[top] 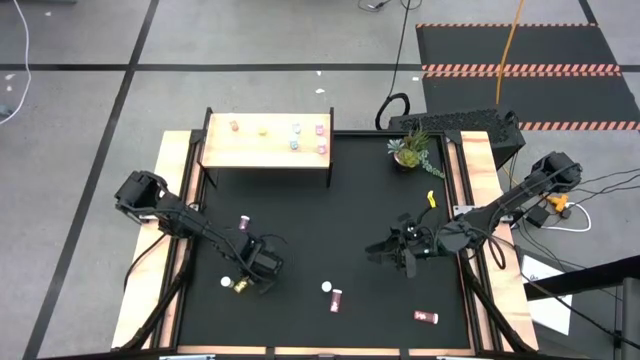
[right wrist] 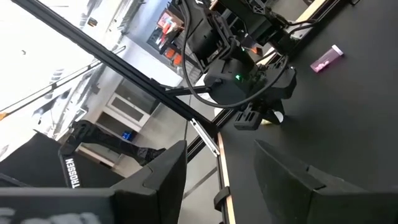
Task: Pick and place medicine bottles onto shelf by color
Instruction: Put the right yellow pill bottle on the shelf aligned with the other yellow pill bottle
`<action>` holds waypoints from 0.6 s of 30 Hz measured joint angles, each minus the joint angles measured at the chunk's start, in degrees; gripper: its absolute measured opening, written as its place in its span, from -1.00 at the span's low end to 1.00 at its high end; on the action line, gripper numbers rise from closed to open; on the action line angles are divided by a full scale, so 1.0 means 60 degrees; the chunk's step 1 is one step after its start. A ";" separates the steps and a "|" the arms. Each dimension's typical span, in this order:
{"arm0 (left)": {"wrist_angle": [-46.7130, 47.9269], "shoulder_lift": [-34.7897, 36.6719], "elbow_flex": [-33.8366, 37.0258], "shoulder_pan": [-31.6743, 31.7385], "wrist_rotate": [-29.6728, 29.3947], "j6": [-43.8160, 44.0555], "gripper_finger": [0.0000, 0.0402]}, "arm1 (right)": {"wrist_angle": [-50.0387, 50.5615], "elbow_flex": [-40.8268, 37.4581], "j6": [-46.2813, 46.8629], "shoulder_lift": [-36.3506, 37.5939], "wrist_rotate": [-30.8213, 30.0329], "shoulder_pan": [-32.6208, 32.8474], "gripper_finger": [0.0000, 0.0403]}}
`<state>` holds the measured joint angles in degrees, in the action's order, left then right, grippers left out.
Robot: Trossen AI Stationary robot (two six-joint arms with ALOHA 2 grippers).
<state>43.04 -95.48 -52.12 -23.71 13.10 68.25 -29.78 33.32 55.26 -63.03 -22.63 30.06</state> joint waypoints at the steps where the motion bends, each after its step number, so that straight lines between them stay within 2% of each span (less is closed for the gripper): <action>1: -0.0003 0.0000 0.0000 0.0002 -0.0001 0.0017 -0.43 | -0.0003 0.0000 0.0054 0.0000 0.0000 0.0000 -0.13; 4: -0.0006 0.0000 -0.0004 -0.0010 -0.0004 0.0148 -0.44 | 0.0000 0.0000 0.0179 -0.0003 -0.0004 0.0000 -0.13; 11: -0.0016 0.0041 -0.0004 -0.0040 -0.0029 0.0210 -0.28 | -0.0029 0.0000 0.0183 0.0000 0.0010 -0.0004 -0.13; 18: -0.0328 0.0280 -0.0004 0.0170 -0.0130 0.0465 -0.43 | 0.0008 0.0000 0.0102 0.0004 0.0020 -0.0195 -0.13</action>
<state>41.07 -93.80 -52.14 -22.69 12.32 71.05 -29.74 33.32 55.87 -63.00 -22.51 28.89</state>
